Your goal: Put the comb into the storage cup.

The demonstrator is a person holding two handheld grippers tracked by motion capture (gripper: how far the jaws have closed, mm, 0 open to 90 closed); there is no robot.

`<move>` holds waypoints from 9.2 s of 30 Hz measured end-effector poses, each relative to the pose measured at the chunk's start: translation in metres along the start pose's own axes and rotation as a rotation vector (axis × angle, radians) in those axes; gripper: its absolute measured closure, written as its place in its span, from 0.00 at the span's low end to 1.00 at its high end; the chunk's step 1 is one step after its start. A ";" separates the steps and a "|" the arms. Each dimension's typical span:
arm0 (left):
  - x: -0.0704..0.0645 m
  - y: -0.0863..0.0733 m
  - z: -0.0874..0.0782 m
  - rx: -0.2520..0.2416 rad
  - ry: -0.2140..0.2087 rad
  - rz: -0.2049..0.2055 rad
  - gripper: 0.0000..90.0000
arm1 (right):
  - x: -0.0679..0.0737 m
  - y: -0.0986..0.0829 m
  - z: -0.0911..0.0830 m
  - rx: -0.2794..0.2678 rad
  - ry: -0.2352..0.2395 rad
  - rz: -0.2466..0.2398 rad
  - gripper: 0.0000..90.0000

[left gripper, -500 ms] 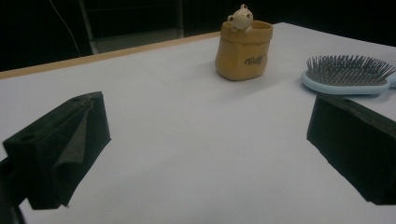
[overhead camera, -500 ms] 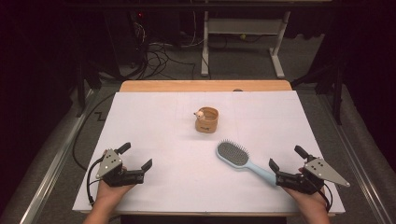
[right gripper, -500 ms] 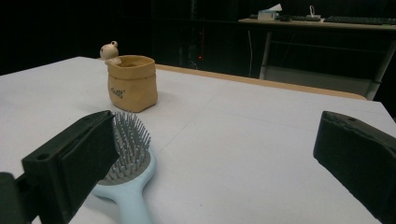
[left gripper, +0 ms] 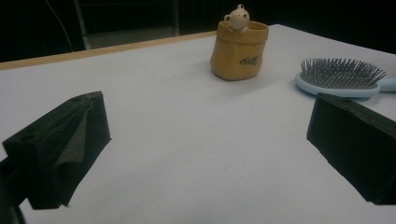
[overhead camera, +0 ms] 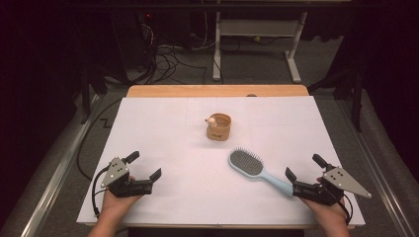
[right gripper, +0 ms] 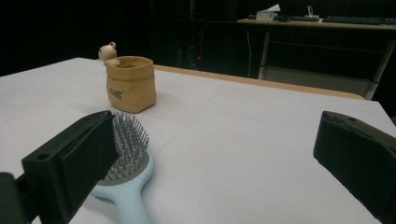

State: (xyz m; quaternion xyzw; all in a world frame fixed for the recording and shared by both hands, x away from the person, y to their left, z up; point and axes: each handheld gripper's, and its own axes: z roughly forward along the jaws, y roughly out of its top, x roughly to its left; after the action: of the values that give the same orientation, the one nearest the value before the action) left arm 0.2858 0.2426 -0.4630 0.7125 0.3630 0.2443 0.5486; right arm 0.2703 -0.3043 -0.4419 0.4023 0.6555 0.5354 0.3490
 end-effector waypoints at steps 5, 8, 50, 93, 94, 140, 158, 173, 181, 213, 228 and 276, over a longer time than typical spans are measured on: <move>0.001 0.001 -0.002 -0.023 0.008 -0.005 0.03 | 0.001 0.000 0.000 0.008 0.006 0.005 0.00; 0.002 0.001 -0.002 -0.021 0.009 -0.010 0.03 | 0.001 0.001 0.000 0.006 0.008 0.002 0.00; -0.003 -0.005 0.005 0.019 -0.044 0.007 0.00 | 0.002 -0.006 0.010 0.212 0.072 -0.038 0.00; -0.004 -0.006 0.006 0.029 -0.078 0.017 0.00 | 0.012 -0.019 0.024 0.423 0.201 -0.094 0.00; -0.005 -0.006 0.006 0.029 -0.079 0.017 0.00 | 0.012 -0.020 0.024 0.426 0.201 -0.095 0.00; -0.005 -0.005 0.011 0.029 -0.087 0.022 0.00 | 0.017 0.007 0.051 0.892 0.279 -0.239 0.00; -0.009 -0.003 0.016 0.039 -0.124 0.050 0.02 | 0.025 0.021 0.071 1.005 0.328 -0.266 0.00; -0.008 -0.002 0.016 0.047 -0.139 0.028 0.02 | 0.031 0.050 0.086 1.012 0.307 -0.260 0.00; -0.007 -0.003 0.016 0.049 -0.137 0.015 0.02 | 0.032 0.058 0.086 1.025 0.290 -0.260 0.00; -0.009 -0.003 0.016 0.049 -0.157 0.029 0.02 | 0.066 0.050 0.159 1.078 0.386 -0.389 0.00; -0.010 -0.004 0.016 0.057 -0.164 0.032 0.02 | 0.075 0.051 0.179 1.109 0.405 -0.419 0.00; -0.010 -0.004 0.015 0.032 -0.149 0.028 0.01 | 0.095 0.045 0.216 1.240 0.407 -0.468 0.19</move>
State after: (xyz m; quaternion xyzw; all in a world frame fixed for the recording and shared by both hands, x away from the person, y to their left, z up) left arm 0.2902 0.2263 -0.4705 0.7424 0.3151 0.1921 0.5591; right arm 0.4280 -0.1230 -0.4395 0.2672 0.9624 0.0374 0.0308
